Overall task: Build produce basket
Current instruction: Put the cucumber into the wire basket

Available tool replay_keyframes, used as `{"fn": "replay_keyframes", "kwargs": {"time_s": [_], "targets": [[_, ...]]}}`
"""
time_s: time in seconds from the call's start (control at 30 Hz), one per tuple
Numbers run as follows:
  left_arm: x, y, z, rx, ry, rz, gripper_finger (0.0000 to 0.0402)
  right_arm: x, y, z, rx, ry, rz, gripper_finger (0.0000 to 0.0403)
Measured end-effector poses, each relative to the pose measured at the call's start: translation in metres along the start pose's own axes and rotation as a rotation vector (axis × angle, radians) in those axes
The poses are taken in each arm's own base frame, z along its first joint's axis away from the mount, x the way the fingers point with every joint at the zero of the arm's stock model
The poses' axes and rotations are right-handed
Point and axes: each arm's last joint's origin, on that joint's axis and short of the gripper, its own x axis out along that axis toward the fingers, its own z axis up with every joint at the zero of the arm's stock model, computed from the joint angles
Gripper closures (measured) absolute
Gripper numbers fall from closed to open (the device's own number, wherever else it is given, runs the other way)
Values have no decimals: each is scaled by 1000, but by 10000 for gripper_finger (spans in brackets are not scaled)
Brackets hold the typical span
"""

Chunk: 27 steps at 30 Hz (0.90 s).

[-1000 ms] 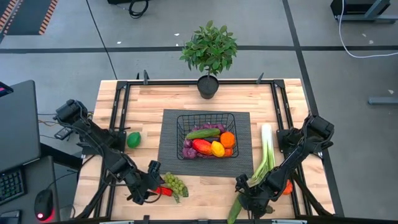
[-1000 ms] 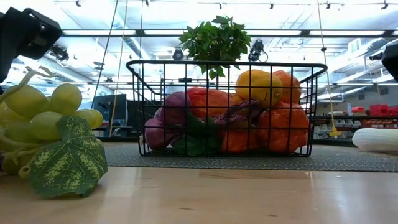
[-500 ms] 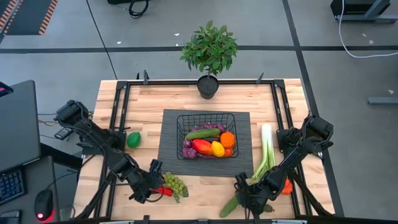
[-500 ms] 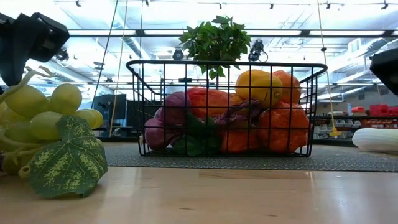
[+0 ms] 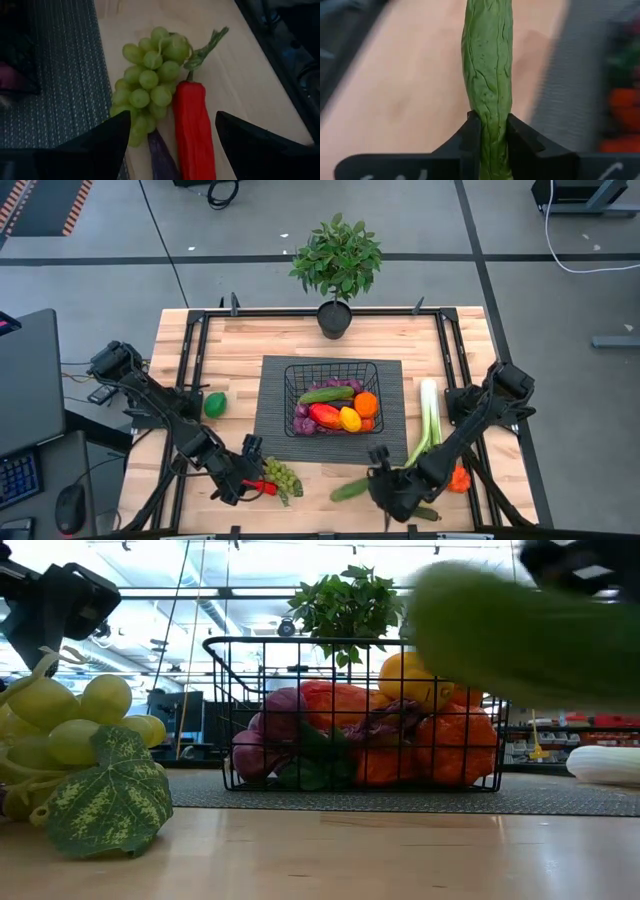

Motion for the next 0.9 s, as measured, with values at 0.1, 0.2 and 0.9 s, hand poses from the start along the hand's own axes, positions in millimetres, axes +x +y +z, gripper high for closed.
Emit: {"fn": "replay_keyframes", "kwargs": {"time_s": [0.1,0.2,0.9], "targets": [[0,-1,3,-9,-35,-13,104,-9,-18,16,17,24,-82,327],[0,-2,5,-15,-53,-20,104,-18,-39,32,49,33,-163,322],[3,-12,0,-10,-41,-34,104,-24,-179,65,259,159,-239,255]]}}
